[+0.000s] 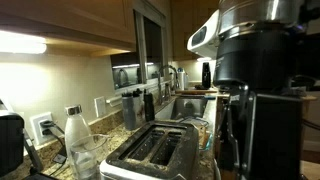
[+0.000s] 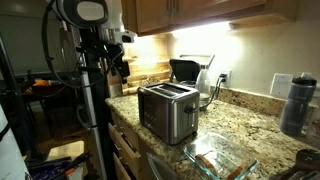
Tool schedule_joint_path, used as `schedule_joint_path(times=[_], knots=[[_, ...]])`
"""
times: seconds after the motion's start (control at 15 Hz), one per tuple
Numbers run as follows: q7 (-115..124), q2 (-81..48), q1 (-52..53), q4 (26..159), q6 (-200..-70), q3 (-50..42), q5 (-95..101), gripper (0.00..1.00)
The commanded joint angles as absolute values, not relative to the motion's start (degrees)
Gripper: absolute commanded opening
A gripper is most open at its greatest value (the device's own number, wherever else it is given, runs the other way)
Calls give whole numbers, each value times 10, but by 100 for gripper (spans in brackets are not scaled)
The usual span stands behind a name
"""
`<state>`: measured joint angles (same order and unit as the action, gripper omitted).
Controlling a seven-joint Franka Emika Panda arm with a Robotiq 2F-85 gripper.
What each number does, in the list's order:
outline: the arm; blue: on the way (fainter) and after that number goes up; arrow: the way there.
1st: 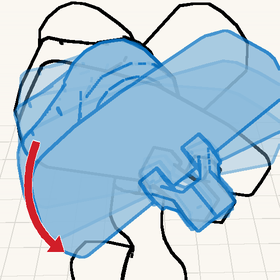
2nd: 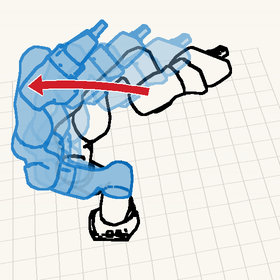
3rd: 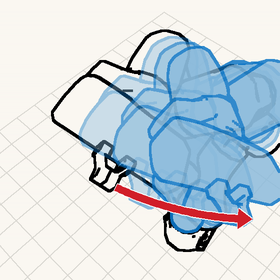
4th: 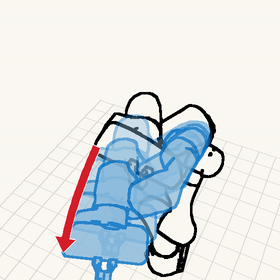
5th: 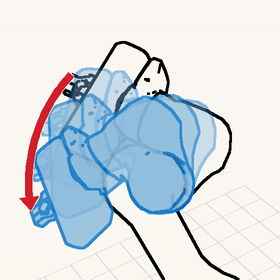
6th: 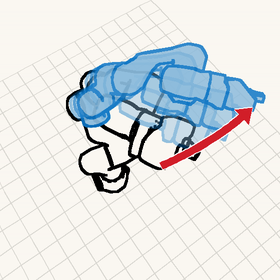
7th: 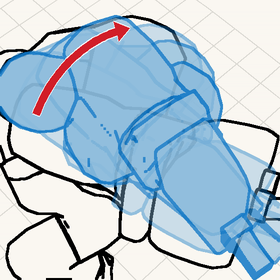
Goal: Put the slices of bread in the toaster
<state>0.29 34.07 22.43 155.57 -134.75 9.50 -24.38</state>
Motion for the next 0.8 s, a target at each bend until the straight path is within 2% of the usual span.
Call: schedule_joint_path(times=[0.0, 0.73], knots=[[3, 341, 222, 1554, -1345, 97, -244, 100], [5, 346, 219, 1553, -1346, 95, -243, 100]])
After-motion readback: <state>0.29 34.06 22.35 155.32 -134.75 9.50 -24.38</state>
